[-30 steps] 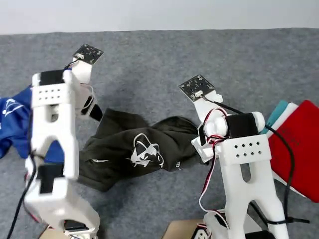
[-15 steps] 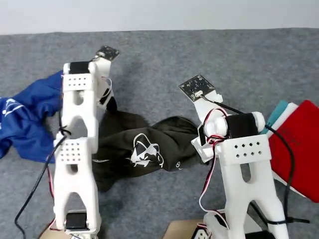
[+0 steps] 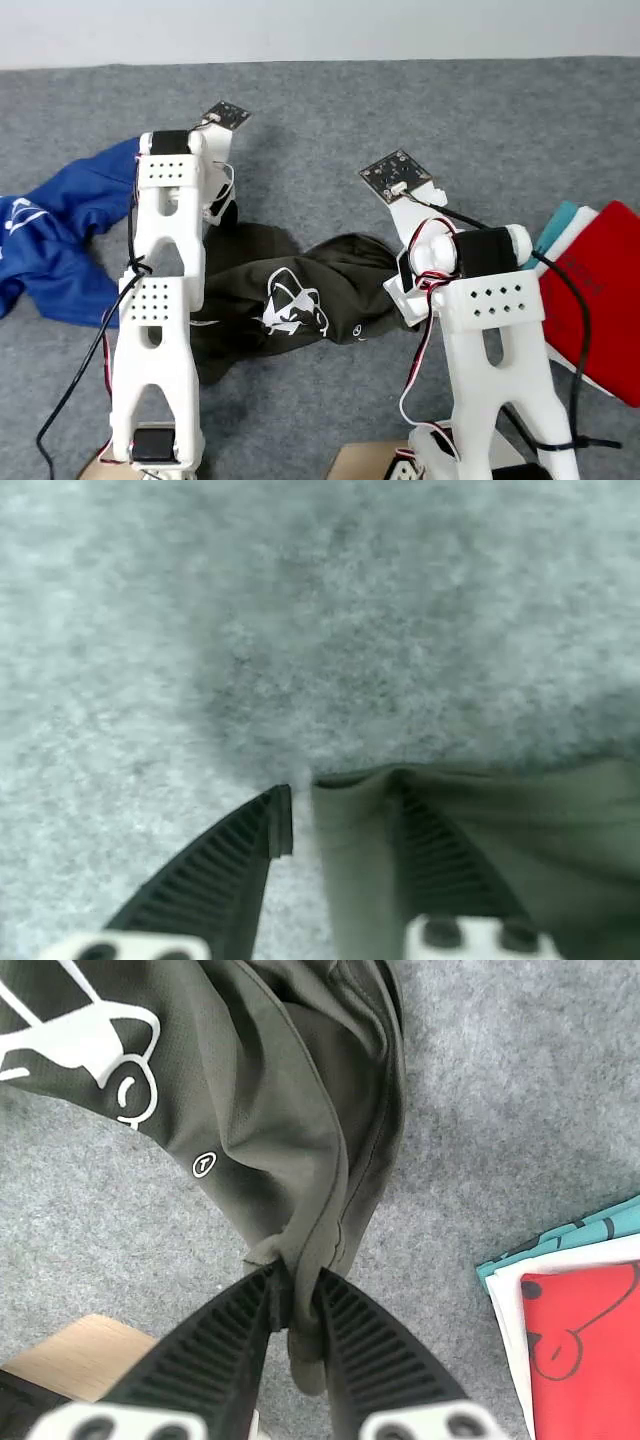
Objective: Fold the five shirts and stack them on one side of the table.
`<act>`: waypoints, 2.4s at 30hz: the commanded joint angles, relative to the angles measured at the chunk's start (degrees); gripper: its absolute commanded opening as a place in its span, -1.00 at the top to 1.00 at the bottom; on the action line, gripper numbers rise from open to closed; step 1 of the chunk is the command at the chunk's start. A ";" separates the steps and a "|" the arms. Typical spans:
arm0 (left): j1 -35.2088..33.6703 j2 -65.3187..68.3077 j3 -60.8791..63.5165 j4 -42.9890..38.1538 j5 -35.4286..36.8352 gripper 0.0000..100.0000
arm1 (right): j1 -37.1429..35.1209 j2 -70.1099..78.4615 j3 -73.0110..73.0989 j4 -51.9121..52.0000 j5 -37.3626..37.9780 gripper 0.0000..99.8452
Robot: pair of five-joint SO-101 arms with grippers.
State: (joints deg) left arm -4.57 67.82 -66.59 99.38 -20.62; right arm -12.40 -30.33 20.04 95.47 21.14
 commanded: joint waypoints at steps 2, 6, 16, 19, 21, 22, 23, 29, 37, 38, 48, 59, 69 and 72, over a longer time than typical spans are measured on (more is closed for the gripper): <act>-0.35 -0.09 0.66 1.32 0.00 0.98 | 0.13 -1.36 -0.26 -0.84 0.44 0.98; -0.62 -0.44 0.66 1.32 0.35 0.99 | 0.13 -1.71 -0.26 -0.84 0.62 0.98; -0.09 -31.30 0.40 1.14 5.36 0.99 | 0.22 -5.14 -4.40 -1.36 0.70 0.98; 0.35 -41.41 0.66 1.14 6.59 0.99 | 0.22 -7.52 -5.89 -4.44 0.70 0.98; 0.53 -46.95 0.66 1.14 7.21 0.99 | 0.22 -9.01 -6.59 -6.55 0.70 0.98; 0.62 -49.49 0.48 1.05 7.21 0.99 | 0.22 -9.63 -6.95 -7.78 0.70 0.98; 0.62 -52.04 0.40 0.97 7.21 0.99 | 0.22 -10.33 -7.56 -9.01 0.70 0.98; 0.53 -65.41 -1.80 -0.79 6.95 0.99 | 2.77 -13.49 -13.45 -17.89 0.53 0.98; 0.18 -78.15 -5.93 -17.23 6.95 0.99 | 8.22 -13.49 -22.51 -31.60 0.79 0.98; 0.18 -79.21 -5.93 -19.69 6.95 0.99 | 8.22 -13.58 -23.56 -32.92 0.79 0.98; 0.09 -85.71 -6.02 -29.10 5.63 0.99 | 8.31 -13.85 -33.93 -37.67 0.88 0.98; 0.09 -89.76 -5.93 -24.00 -2.29 0.99 | 11.74 -17.36 -37.98 -30.37 7.30 0.98; -4.84 -91.08 -5.93 -24.00 -2.11 0.99 | 16.13 -24.66 -38.07 -24.57 7.47 0.98; -4.84 -91.25 -6.11 -24.97 -2.11 0.99 | 17.19 -26.77 -37.98 -24.48 9.67 0.98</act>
State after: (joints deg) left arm -8.88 -23.16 -72.04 76.18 -22.37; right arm 3.34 -55.82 -15.56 70.86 28.79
